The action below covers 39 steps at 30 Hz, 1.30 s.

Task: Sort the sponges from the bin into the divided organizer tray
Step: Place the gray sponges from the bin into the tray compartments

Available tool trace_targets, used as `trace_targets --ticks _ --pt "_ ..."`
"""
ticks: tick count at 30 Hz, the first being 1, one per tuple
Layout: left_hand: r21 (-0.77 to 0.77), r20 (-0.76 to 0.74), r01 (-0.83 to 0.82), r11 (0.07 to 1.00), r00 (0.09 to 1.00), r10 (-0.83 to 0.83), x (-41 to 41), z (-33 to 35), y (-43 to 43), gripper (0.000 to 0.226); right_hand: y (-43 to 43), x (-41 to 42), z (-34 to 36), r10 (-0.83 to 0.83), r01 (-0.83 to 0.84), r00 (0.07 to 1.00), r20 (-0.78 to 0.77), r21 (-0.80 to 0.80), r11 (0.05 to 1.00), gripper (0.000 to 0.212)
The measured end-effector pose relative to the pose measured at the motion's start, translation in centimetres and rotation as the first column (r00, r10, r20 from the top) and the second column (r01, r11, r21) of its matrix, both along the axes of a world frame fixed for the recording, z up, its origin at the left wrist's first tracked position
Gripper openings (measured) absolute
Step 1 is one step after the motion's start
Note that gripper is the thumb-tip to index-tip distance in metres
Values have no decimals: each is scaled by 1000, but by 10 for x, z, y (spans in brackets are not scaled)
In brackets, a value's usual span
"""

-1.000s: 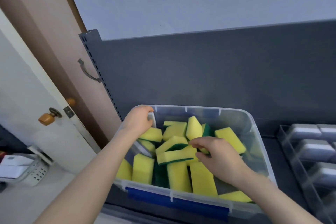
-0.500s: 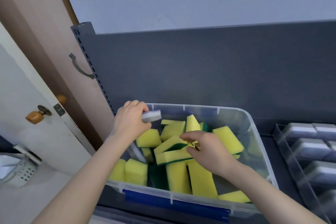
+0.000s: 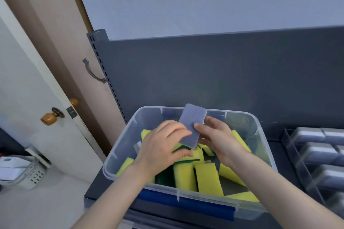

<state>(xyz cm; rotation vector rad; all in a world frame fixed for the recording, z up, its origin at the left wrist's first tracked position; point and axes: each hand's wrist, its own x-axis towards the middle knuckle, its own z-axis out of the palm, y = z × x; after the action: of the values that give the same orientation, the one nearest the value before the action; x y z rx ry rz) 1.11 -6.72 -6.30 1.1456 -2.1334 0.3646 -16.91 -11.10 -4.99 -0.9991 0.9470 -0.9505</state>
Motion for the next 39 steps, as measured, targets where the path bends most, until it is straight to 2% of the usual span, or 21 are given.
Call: trace_targets --ticks 2,4,6,8,9,11,13,15,19,23,25,27,29,30,31,33,35,37,39 --pt "121 -202 -62 991 976 86 5 1 -1 50 -1 0 1 -22 6 991 -135 -115 993 38" --pt "278 -426 -70 958 885 188 10 4 -5 52 0 3 4 -11 -43 974 -227 -231 972 38" --pt "464 -578 37 885 770 271 18 9 -13 58 0 11 8 33 -127 960 -277 -329 936 37" --pt "561 -649 160 812 694 311 26 15 -19 56 -2 23 13 61 -204 938 -340 -403 892 40" --pt "558 -665 174 812 678 312 29 18 -21 51 -4 29 16 69 -231 930 -362 -427 874 41" --pt "480 -685 109 870 666 295 38 22 -20 44 -11 40 19 81 -256 926 -369 -456 852 39" --pt "382 -685 -42 923 657 314 51 24 -17 38 -18 47 18 62 -271 909 -412 -472 839 33" --pt "302 -682 -217 928 631 370 67 22 -15 37 -22 53 11 18 -327 843 -538 -486 811 28" --pt "264 -670 -386 884 585 456 84 -3 -15 41 -14 78 -10 24 -547 665 -747 -465 697 29" --pt "212 -673 -438 874 583 455 86 -20 -15 43 -5 113 -28 -114 -799 438 -892 -444 405 32" --pt "196 -709 -456 868 545 447 89 -20 -17 43 -7 129 -37 -163 -880 318 -934 -355 315 30" --pt "200 -725 -466 862 521 450 92 -21 -18 44 -13 140 -43 -203 -918 134 -970 -199 344 33" --pt "216 -737 -469 856 497 458 96 -23 -19 44 -26 142 -45 -248 -892 -72 -966 -49 450 34" --pt "226 -743 -472 852 482 464 98 -25 -20 44 -34 141 -45 -249 -867 -149 -957 5 499 34" --pt "236 -747 -475 848 469 471 99 -26 -20 45 -42 139 -45 -240 -845 -189 -952 33 534 34" --pt "245 -751 -477 844 457 476 101 -27 -21 45 -54 136 -43 -193 -812 -170 -967 27 583 35" --pt "243 -757 -477 844 452 473 101 -27 -22 45 -56 140 -41 -163 -800 -59 -985 -51 598 35" --pt "243 -763 -478 844 443 471 101 -27 -22 45 -49 151 -40 -176 -805 64 -982 -155 573 29" --pt "246 -768 -485 839 431 474 101 -27 -22 46 -39 165 -42 -151 -788 131 -980 -195 583 21"
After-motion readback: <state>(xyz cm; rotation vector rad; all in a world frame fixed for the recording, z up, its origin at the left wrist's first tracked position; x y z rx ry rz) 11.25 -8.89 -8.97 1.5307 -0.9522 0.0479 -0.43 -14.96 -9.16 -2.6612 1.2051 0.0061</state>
